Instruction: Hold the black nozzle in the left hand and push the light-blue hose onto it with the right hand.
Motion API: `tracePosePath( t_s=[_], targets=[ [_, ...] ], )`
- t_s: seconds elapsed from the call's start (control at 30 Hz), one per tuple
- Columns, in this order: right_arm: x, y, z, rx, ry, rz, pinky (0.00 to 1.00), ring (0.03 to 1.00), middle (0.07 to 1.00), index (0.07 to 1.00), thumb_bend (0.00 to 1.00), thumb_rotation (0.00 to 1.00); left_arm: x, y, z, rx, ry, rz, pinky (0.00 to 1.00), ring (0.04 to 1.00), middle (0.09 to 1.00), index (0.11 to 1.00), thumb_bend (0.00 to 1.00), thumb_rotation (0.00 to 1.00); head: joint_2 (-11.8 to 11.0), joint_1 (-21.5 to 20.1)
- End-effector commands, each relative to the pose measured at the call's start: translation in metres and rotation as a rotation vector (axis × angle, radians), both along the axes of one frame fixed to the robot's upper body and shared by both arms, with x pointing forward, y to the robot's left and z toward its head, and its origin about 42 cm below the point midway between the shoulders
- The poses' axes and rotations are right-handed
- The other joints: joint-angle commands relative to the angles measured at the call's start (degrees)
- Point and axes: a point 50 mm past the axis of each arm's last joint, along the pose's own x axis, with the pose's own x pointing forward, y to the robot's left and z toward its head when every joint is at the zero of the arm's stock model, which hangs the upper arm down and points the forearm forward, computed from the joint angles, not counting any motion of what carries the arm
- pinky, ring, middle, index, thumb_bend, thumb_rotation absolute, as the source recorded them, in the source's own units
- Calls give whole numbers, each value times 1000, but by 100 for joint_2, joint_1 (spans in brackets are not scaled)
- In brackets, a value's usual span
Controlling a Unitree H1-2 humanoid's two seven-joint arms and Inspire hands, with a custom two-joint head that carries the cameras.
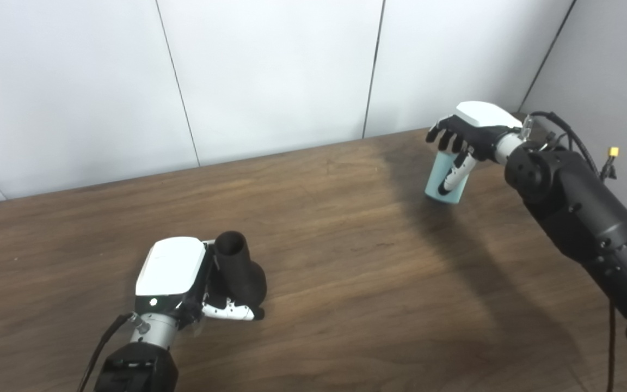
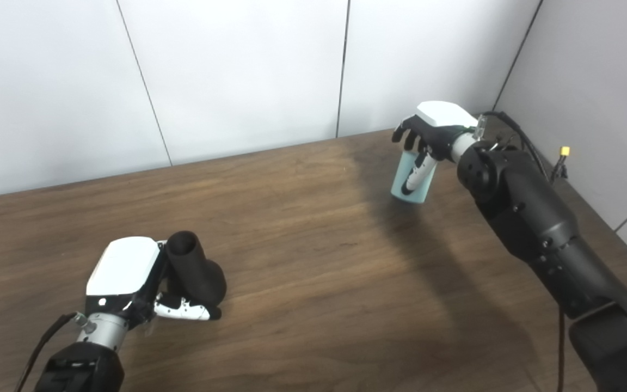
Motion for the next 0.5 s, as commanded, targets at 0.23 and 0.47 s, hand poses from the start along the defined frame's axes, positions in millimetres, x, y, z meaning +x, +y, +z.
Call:
tracePosePath(
  t_s=[0.23,0.47],
  targets=[
    [-5,-10,24,3,-227,74,401,475,536,431,501,4,1,-2,11,4,-48,-4,346,473,439,494,526,0,23,-6],
    [-6,-9,26,8,-285,65,433,477,516,428,501,0,0,-2,11,3,-45,-4,352,483,447,493,526,0,34,-1]
  ],
)
